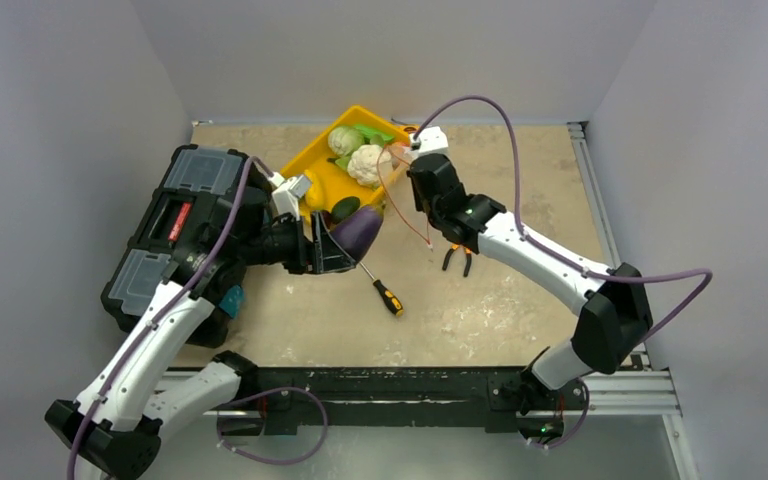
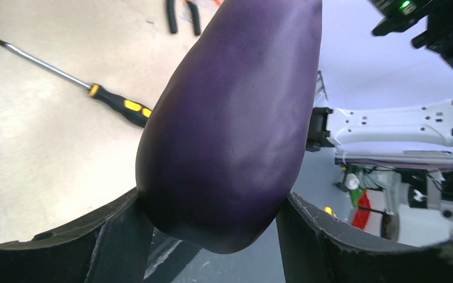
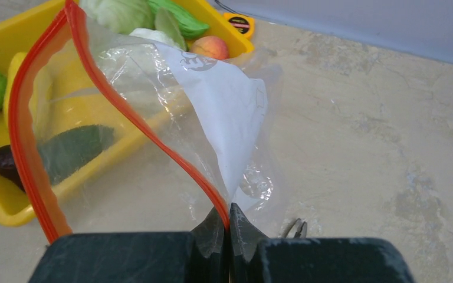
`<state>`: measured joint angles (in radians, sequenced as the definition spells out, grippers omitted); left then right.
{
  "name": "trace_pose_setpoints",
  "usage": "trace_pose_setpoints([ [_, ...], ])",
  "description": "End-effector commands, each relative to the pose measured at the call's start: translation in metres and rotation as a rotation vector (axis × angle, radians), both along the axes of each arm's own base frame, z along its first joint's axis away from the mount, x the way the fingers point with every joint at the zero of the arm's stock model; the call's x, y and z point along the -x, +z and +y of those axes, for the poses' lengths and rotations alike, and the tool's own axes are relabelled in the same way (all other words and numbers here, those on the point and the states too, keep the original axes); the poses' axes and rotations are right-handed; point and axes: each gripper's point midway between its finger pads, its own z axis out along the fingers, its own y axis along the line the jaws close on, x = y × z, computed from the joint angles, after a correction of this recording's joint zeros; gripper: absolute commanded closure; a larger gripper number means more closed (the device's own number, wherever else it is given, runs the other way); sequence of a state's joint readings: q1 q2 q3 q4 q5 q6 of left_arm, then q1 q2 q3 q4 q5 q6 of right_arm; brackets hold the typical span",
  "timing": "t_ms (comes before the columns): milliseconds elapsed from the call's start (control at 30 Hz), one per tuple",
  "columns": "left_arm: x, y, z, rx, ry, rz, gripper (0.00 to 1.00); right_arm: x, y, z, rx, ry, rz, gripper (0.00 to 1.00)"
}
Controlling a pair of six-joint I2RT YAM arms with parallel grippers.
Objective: Place the food in the zip-top bag and seal the zipper
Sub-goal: Place the fake vegetable in the zipper food storage bag.
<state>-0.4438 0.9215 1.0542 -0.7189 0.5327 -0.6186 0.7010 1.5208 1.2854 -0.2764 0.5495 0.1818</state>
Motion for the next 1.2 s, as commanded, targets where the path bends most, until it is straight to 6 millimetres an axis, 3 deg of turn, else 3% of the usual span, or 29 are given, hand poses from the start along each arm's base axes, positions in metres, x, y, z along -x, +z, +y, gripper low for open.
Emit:
trace_pose_setpoints([
  [0,0.006,0.014,-0.029,0.125,-0.088,0.077,1.00,0.004,0.028,0.033,-0.008,0.053,-0.095,1.00],
  [133,0.001,0.001,-0.046,0.131,-0.105,0.165,1.00,0.013,0.028,0.045,-0.032,0.084,-0.114,1.00],
  [233,-0.007,-0.017,-0.049,0.108,-0.060,0.237,1.00,0.018,0.028,0.050,-0.076,0.107,-0.119,1.00],
  [400,-0.017,-0.026,-0.050,0.119,0.001,0.259,1.00,0.023,0.033,0.049,-0.109,0.118,-0.136,1.00],
  [833,-0.030,-0.029,-0.018,0.023,0.186,0.138,1.00,0.027,0.019,0.030,-0.047,0.060,-0.120,1.00],
  [1167,-0.032,-0.021,-0.018,0.051,0.187,0.084,1.00,0.022,0.012,0.036,-0.045,0.038,-0.083,1.00],
])
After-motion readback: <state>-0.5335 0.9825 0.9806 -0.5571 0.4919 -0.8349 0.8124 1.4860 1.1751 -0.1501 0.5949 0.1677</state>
